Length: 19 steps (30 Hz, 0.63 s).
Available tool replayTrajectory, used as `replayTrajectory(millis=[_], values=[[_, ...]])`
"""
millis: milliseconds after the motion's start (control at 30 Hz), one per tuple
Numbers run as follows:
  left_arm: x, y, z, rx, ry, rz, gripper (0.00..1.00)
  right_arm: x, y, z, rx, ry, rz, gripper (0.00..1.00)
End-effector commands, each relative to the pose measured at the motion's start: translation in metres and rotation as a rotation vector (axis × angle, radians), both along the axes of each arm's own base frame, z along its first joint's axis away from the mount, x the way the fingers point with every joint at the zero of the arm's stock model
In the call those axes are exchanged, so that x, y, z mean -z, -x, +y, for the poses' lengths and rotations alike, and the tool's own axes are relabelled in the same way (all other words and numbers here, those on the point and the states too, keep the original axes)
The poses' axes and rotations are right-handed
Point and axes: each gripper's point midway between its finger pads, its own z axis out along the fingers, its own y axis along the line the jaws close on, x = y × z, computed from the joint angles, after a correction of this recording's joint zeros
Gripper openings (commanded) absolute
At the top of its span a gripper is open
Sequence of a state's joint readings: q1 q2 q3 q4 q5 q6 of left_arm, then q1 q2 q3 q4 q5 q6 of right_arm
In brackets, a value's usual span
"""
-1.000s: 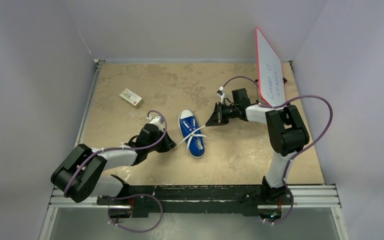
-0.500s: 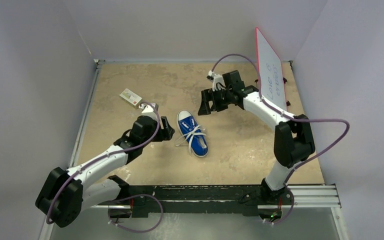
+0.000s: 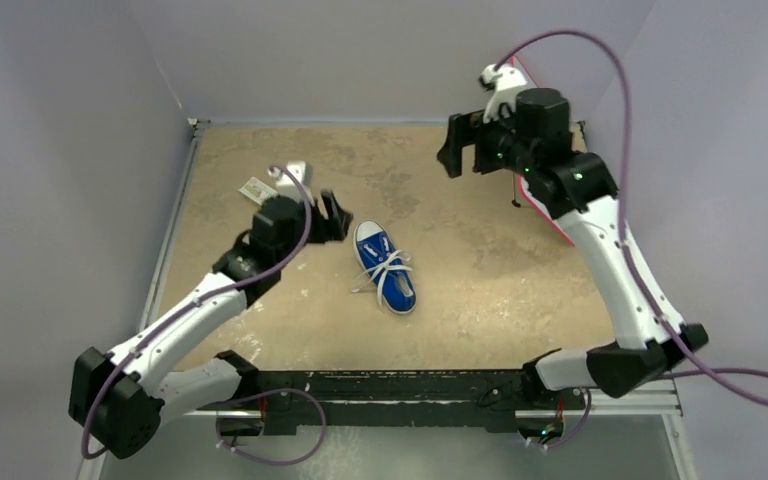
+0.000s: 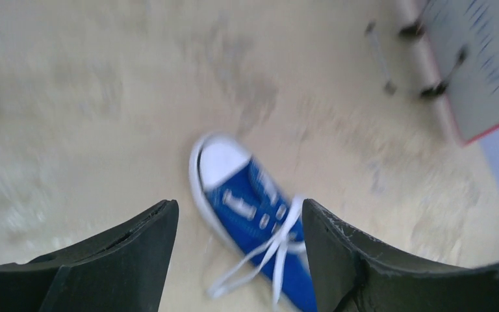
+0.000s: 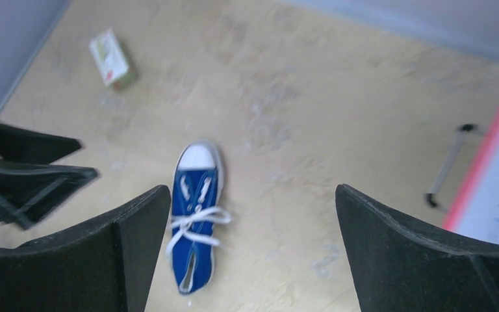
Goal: Tie the shoes
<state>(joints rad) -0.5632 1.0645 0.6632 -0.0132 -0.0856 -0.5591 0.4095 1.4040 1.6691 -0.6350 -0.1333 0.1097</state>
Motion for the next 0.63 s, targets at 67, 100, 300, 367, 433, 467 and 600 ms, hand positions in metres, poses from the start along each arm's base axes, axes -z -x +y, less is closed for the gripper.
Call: replayTrajectory(millis=[67,100,300,367,433,467,600], values=[[-0.230,-0.027,0.060,-0.227,-0.154,-0.450,0.71,-0.114,0.041,-0.098,0.398,0.018,-0.322,0.99],[-0.248,-0.024,0.068,-0.245,-0.186,-0.478,0.71,-0.125,0.052,-0.105,0.406,0.003,-0.365,0.99],[-0.335,0.001,0.111,-0.347,-0.283,-0.637,0.75,-0.169,0.102,-0.145,0.515,-0.074,-0.544,0.99],[-0.356,0.011,0.124,-0.388,-0.283,-0.674,0.75,-0.172,0.110,-0.152,0.531,-0.073,-0.555,0.99],[-0.373,0.020,0.134,-0.425,-0.269,-0.708,0.75,-0.173,0.115,-0.154,0.534,-0.086,-0.559,0.99],[-0.380,0.025,0.137,-0.435,-0.258,-0.729,0.75,-0.172,0.116,-0.154,0.534,-0.090,-0.556,0.99],[-0.392,0.031,0.142,-0.451,-0.241,-0.768,0.74,-0.163,0.113,-0.154,0.543,-0.063,-0.519,0.99]])
